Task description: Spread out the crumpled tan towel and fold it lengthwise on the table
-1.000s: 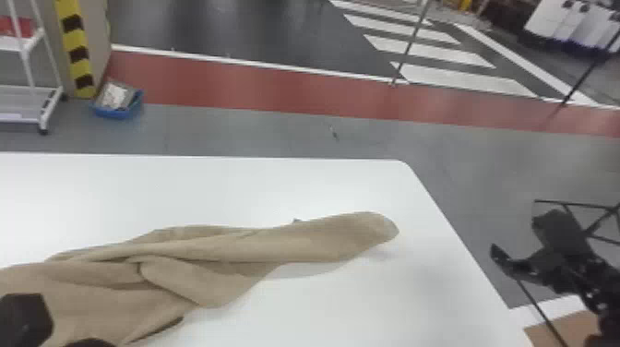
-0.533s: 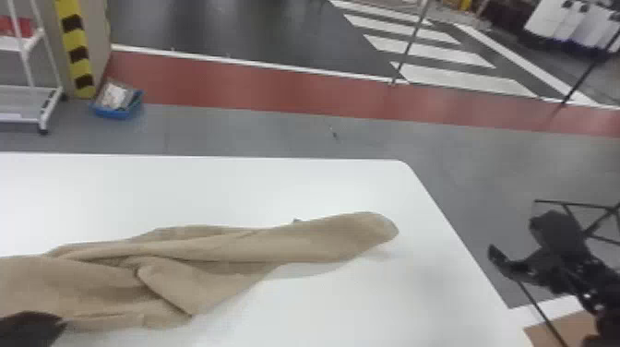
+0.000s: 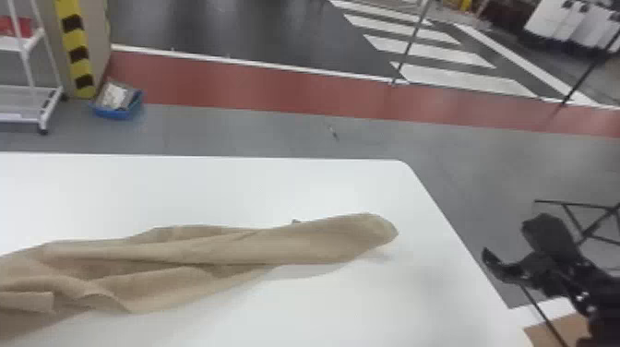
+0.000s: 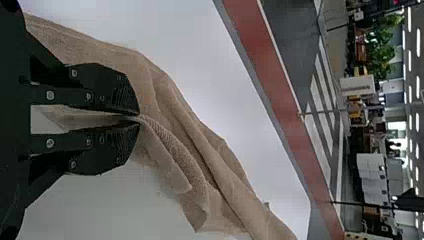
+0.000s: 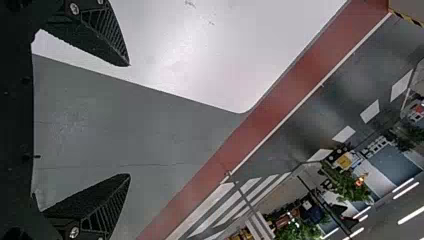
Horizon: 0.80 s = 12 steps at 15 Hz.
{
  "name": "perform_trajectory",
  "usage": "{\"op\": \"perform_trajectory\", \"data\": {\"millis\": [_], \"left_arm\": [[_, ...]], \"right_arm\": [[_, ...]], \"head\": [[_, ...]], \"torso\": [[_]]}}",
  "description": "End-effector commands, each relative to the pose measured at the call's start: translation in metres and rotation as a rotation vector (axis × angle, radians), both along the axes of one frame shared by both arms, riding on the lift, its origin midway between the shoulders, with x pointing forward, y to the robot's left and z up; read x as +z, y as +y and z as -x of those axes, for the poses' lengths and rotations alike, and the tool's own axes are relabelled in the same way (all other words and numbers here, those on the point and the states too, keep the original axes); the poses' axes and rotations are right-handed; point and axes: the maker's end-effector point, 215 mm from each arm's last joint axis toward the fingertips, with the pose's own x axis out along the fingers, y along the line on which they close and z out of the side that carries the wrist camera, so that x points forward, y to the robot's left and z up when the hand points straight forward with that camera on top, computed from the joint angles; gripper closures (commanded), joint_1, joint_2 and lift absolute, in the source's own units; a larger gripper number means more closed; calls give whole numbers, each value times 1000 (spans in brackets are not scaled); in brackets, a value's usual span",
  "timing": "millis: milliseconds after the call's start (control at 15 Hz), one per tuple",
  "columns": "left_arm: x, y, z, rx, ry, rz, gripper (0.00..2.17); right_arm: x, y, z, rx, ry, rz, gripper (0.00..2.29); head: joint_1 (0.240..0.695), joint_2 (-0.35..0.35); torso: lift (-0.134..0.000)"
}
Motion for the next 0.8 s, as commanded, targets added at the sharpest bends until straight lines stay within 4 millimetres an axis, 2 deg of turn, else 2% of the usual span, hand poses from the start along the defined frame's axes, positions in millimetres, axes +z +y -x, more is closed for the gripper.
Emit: {"op": "perform_trajectory", "data": {"millis": [0,200,333,400,533,733], "left_arm": [[-13,16,0,33,23,-37,103],[-10,36,10,45,27,-49,110],[-6,26,24,31,24,-50,110],[-2,15,29,20,15,-47,137],[5,-28,29,-43,-11,-39,157],[-4,-74,23,-77,23,-21,265]], "right_arm": [[-1,1,1,1,4,2,97],[-1,-3,4,-6,6,5,97],[-2,-4,4,-7,7,2,97],[-4,-2,2,-1,7,1,97],[-7,4,0,7,12,-2,97],[-8,2,4,3,15,0,97]], "head": [[695,-350],[695,-350],[695,-350],[695,-350],[695,-350],[695,-350]], "torso": [[-124],[-124],[-124],[-124],[-124],[-124]]}}
